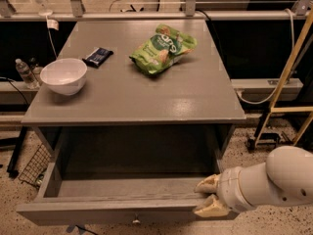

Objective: Open top drawer

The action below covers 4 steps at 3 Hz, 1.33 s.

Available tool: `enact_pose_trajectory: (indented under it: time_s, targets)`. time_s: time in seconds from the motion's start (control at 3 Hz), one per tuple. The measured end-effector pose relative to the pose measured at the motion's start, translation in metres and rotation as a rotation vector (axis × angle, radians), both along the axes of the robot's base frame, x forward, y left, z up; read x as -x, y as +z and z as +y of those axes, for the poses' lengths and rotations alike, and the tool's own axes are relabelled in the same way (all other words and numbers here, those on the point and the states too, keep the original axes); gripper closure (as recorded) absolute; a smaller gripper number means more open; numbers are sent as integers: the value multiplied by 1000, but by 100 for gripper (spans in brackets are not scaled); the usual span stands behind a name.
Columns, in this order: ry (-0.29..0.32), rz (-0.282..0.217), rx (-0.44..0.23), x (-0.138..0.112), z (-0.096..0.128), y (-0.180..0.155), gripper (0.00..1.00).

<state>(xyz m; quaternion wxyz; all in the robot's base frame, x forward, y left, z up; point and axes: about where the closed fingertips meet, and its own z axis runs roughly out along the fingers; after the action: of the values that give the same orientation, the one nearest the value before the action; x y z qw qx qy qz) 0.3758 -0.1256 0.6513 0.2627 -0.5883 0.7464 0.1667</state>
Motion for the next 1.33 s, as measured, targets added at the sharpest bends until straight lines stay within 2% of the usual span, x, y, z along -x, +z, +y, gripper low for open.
enact_pose_trajectory:
  time_s: [0.67,1.0,1.33]
  targets:
    - [4,-3,4,1,1,2,6]
    - [6,-4,5,1,2,2,0]
    - [14,-12,-3,1,2,5,0]
